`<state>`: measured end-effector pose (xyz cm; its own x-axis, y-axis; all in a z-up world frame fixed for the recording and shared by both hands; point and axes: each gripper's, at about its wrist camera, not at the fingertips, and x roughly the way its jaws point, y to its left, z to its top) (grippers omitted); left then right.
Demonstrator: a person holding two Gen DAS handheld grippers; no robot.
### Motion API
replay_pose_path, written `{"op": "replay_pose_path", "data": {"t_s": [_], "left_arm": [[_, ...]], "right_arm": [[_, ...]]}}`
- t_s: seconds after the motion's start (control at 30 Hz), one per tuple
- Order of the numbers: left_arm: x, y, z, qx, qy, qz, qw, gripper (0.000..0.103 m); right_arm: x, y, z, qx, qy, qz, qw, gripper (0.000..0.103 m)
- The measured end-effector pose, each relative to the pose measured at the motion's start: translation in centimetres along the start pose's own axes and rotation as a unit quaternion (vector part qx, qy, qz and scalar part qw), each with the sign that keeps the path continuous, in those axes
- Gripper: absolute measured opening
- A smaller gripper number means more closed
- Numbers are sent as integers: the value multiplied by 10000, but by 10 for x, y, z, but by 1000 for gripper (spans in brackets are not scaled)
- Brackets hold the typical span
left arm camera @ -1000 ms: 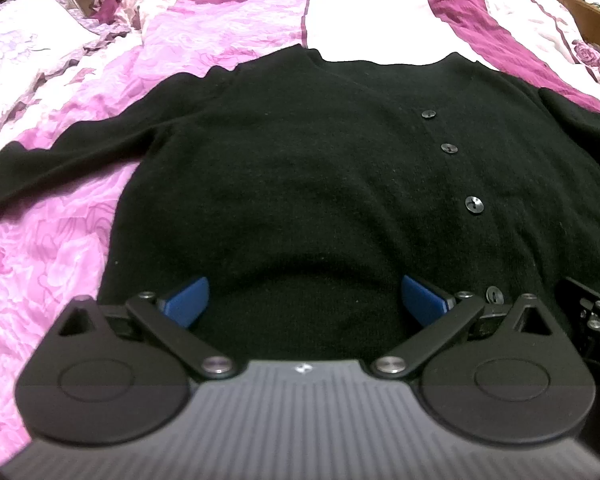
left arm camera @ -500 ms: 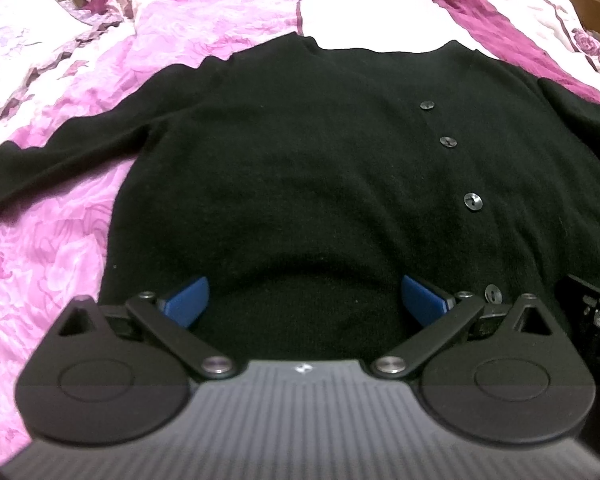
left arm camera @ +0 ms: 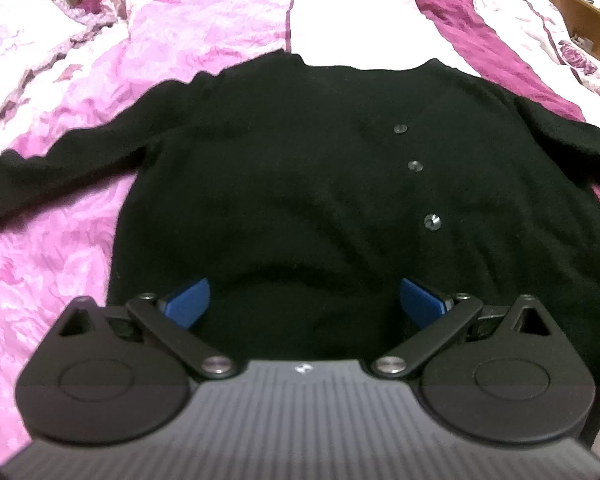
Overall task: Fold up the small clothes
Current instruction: 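Move the right gripper to the cardigan sleeve cuff and close on it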
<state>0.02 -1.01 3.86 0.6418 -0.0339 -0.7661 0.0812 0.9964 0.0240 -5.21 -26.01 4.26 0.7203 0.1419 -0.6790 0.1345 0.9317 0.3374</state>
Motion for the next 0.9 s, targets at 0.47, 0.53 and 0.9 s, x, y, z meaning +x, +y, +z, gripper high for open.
{"op": "replay_pose_path", "data": {"t_s": [0.47,0.53,0.9], "left_arm": [[2,-17,16,-113,93,206,9997,103],[5,-19,17,-89,133,243,9996,103],[22,-33,21,76,315,387,9987,103]], "right_arm": [[-23,-104,53,658,-446,-555,9953,103],[-22,-117,59,762,-484,-561,9943,103],[13,-191,91,1491,-599,-874,9831,103]]}}
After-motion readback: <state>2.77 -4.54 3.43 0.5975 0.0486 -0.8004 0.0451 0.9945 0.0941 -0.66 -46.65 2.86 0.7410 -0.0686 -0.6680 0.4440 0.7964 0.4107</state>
